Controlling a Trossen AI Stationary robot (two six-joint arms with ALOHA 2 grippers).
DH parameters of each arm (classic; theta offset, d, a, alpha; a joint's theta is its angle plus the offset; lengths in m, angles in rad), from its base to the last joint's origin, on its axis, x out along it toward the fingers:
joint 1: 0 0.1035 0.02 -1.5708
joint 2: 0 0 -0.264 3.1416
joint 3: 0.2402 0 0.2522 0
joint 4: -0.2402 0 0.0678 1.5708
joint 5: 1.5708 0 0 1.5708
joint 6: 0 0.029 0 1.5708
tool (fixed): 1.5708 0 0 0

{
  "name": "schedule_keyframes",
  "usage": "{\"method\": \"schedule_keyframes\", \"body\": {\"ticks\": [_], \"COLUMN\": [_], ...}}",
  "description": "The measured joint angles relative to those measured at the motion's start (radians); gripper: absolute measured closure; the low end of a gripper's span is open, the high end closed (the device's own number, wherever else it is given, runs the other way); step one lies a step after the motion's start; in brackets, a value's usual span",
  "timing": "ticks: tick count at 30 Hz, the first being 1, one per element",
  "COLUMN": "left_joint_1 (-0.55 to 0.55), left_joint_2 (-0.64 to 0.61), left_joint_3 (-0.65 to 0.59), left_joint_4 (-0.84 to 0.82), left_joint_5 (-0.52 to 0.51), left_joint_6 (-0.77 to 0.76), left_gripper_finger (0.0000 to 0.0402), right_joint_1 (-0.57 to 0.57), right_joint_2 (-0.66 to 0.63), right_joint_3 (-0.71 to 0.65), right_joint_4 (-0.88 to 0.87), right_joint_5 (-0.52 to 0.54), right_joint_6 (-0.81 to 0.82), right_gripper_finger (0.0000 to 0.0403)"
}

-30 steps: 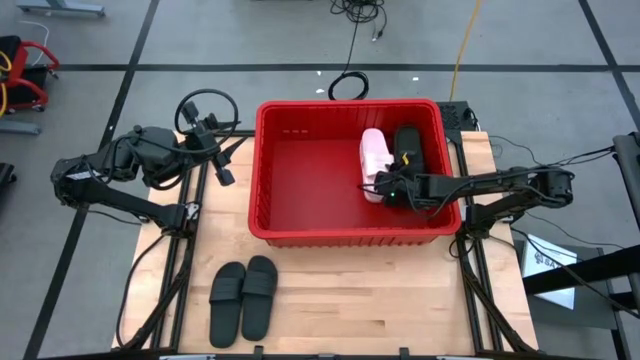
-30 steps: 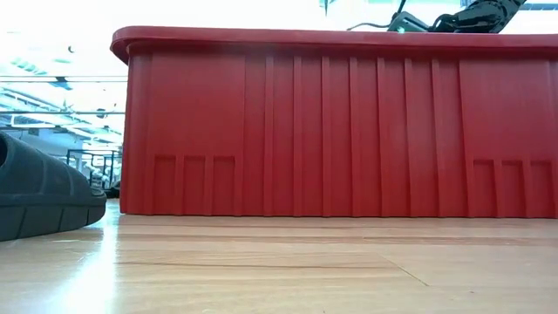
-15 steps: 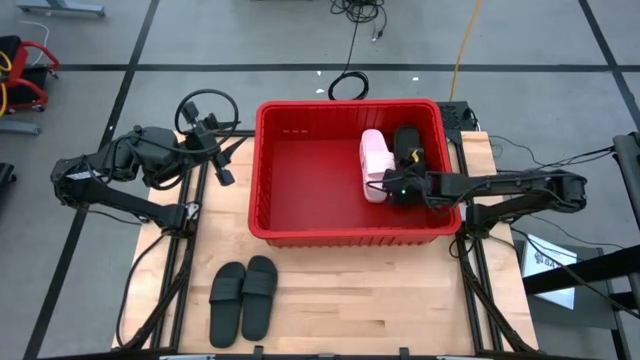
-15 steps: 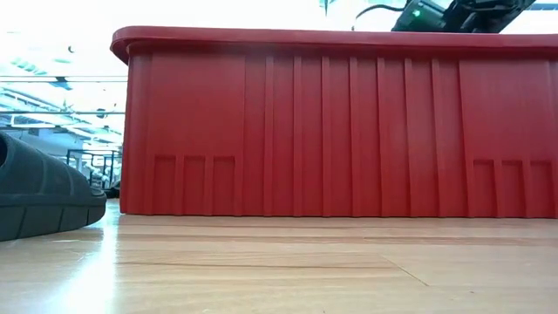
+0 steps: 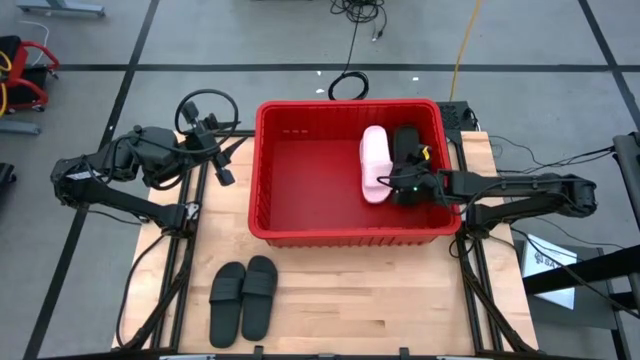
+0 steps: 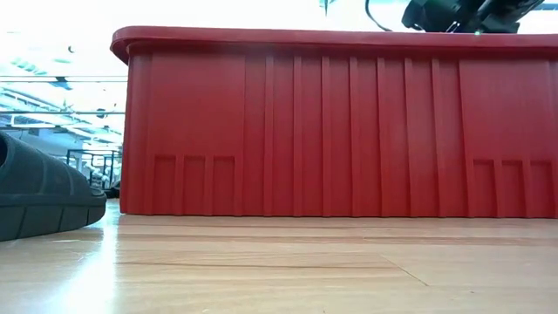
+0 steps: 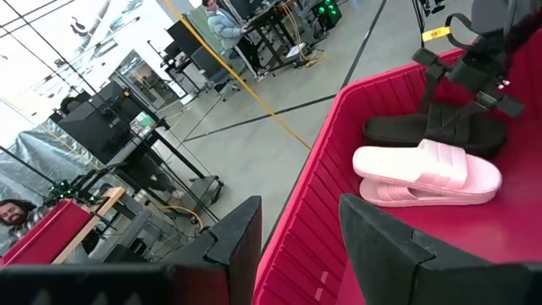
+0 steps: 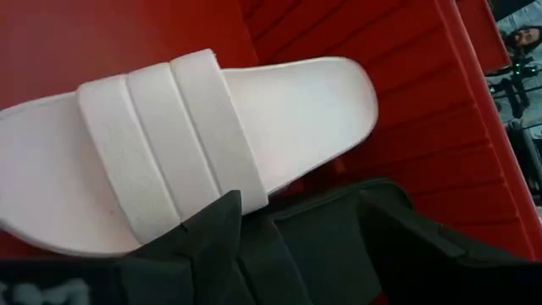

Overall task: Pick and place slides into bin
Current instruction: Put the black slide into the red organizer bin

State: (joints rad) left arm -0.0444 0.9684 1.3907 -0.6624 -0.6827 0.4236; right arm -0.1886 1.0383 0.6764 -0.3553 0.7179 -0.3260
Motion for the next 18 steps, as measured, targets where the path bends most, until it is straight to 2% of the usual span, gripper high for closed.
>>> {"method": "schedule_keyframes", "body": {"ticks": [11, 18], "left_joint_1": [0.0, 0.0], "left_joint_2": [0.0, 0.0], "left_joint_3": [0.0, 0.0], "left_joint_4": [-0.003, -0.048], "left_joint_5": [0.0, 0.001], "left_joint_6": [-0.005, -0.046], "left_gripper_finger": [0.0234, 0.0234], "right_joint_1": [0.0, 0.0], "right_joint_2": [-0.003, -0.003], "right_joint_3": [0.001, 0.001], "right_joint_4": [0.077, 0.223], "right_joint_5": [-0.013, -0.013], "right_joint_6": [0.022, -0.043], "right_gripper_finger": [0.018, 0.0186]}}
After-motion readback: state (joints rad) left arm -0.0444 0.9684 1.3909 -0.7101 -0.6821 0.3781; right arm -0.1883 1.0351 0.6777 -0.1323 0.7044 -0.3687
